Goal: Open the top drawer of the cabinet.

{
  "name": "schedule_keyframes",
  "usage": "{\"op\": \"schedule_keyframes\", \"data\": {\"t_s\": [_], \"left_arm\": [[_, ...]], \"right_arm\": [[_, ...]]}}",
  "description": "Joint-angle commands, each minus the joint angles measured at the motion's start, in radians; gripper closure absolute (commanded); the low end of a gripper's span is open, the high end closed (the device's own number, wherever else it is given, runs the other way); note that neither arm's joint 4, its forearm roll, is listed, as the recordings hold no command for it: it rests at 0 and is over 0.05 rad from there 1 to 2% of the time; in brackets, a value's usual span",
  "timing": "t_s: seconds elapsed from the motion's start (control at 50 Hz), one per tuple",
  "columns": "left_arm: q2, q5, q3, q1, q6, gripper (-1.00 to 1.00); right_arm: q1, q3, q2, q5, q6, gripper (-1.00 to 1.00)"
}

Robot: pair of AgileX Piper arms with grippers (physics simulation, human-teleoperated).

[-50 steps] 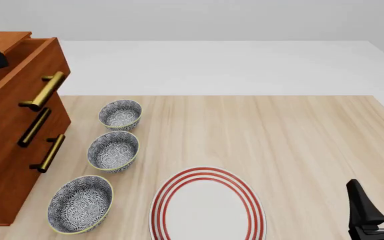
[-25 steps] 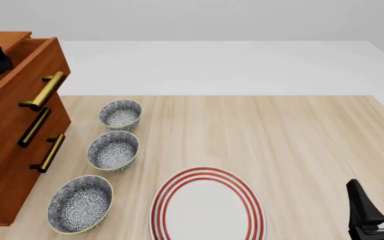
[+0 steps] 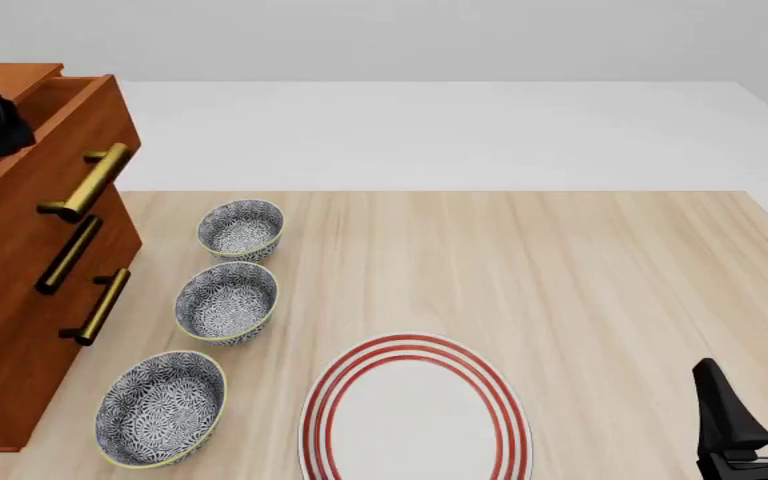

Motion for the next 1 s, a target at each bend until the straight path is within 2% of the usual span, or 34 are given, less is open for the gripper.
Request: {"op": "schedule_keyframes", "data": {"t_s": [0.02,1.0], "left_arm": [[0.009,-0.008,0.014,-0.001,0.007,-1.00],[0.062,-0.069,0.092,-0.028,-0.005,-1.00]], "right_arm": [[0.000,0.000,0.000,0.000,0.000,-1.00],[0.000,0.000,0.000,0.000,0.000,-1.00]]}}
